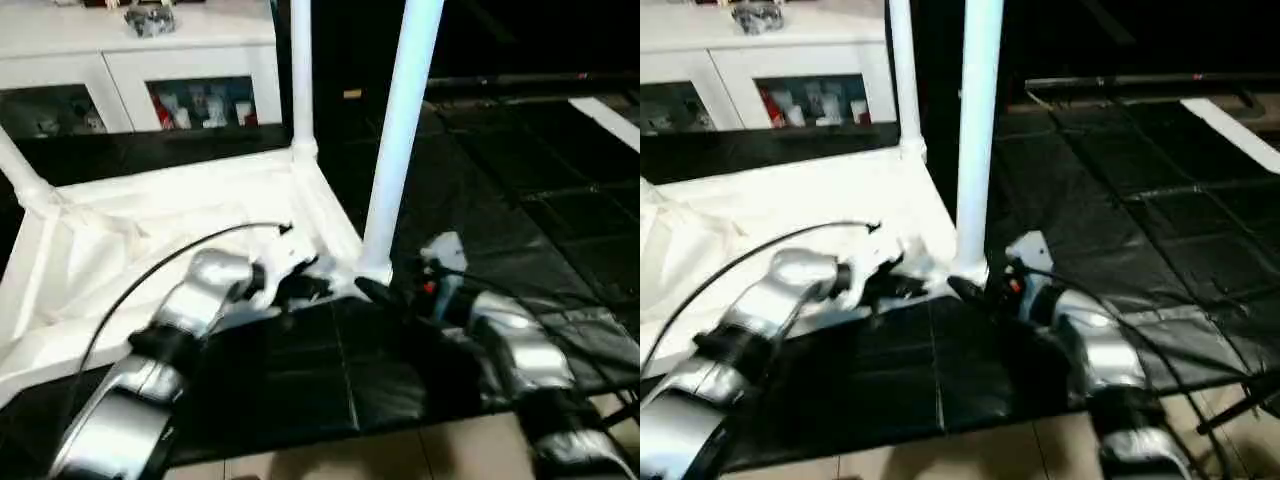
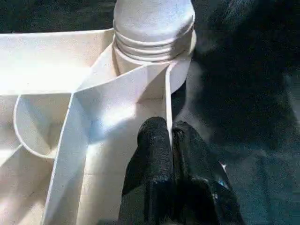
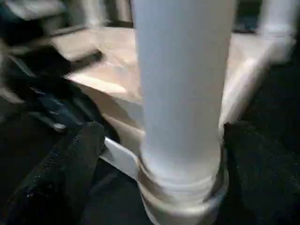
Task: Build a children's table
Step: Rotate leg to tighten
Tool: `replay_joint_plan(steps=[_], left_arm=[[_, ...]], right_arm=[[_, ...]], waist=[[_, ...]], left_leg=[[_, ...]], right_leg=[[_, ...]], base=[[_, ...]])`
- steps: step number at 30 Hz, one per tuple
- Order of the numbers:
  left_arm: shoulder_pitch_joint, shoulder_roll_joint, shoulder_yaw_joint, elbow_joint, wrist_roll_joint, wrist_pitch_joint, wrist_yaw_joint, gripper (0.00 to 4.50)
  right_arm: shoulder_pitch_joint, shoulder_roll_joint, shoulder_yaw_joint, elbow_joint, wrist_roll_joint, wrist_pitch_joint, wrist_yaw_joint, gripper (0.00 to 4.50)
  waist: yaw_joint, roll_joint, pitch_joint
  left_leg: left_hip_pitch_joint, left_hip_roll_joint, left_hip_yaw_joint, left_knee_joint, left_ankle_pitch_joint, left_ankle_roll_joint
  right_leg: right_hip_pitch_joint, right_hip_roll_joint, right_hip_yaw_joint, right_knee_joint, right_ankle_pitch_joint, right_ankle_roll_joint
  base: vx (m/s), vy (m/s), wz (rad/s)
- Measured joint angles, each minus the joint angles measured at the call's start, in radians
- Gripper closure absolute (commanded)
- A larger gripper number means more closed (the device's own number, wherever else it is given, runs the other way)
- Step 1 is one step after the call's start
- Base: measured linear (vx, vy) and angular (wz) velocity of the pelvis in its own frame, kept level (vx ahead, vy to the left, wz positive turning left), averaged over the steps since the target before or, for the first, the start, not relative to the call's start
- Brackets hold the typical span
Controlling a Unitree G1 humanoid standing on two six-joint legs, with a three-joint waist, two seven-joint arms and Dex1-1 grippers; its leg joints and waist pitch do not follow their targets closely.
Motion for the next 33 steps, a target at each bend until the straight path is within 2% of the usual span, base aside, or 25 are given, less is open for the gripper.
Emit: replay_joint_plan(steps=[5,13,15,17,24,27,33], left_arm=[[0.074,0.064,-0.007,-0.11,-0.036,0.017,-0.105,4.5],[0.082,0.12,-0.033,-0.125,-0.07,0.012,-0.226,4.5],[0.084,0.134,-0.044,-0.142,-0.07,0.014,-0.249,4.5],[0.084,0.148,-0.05,-0.146,-0.07,0.013,-0.273,4.5],[0.063,0.16,-0.075,-0.131,-0.069,-0.008,-0.32,4.5],[0.06,0.16,-0.078,-0.127,-0.069,-0.011,-0.321,4.5],[0.052,0.16,-0.087,-0.121,-0.069,-0.012,-0.323,4.5]], right_arm=[[0.031,-0.038,0.057,-0.068,0.024,0.054,0.119,0.08],[-0.012,-0.084,0.093,-0.059,0.036,0.097,0.252,0.25],[-0.029,-0.098,0.1,-0.058,0.039,0.105,0.285,0.59],[-0.041,-0.109,0.109,-0.042,0.039,0.111,0.315,0.66],[-0.092,-0.111,0.145,0.028,0.035,0.111,0.398,1.33],[-0.115,-0.11,0.159,0.034,0.032,0.11,0.423,1.44],[-0.132,-0.101,0.175,0.077,0.024,0.098,0.454,1.98]], waist=[[0.006,0.0,0.0],[0.019,-0.003,0.001],[0.023,-0.005,0.001],[0.028,-0.007,0.001],[0.046,-0.01,0.001],[0.049,-0.012,0.001],[0.051,-0.017,0.001]], left_leg=[[0.0,0.0,0.0,-0.001,0.0,0.0],[0.002,0.0,0.0,0.001,0.0,-0.001],[0.002,0.0,0.0,0.001,0.0,-0.001],[0.002,0.0,0.0,0.001,0.0,0.0],[0.003,0.0,0.0,0.002,0.0,0.0],[0.003,0.0,0.0,0.002,0.0,0.0],[0.003,0.0,0.0,0.002,0.0,0.0]], right_leg=[[0.0,0.0,0.0,0.0,-0.001,0.0],[0.0,0.0,0.0,0.0,-0.002,0.004],[0.0,0.0,0.0,0.0,-0.002,0.004],[0.0,0.0,0.0,0.0,-0.001,0.003],[0.0,0.0,0.0,0.001,0.0,0.001],[0.0,0.0,0.0,0.001,0.0,0.0],[0.0,0.0,0.0,0.001,0.0,0.0]], base=[[0.0,0.0,0.0],[0.0,0.0,0.0],[0.0,0.0,0.0],[0.0,0.0,0.0],[0.0,0.0,0.0],[0.0,0.0,0.0],[0.0,0.0,0.0]])
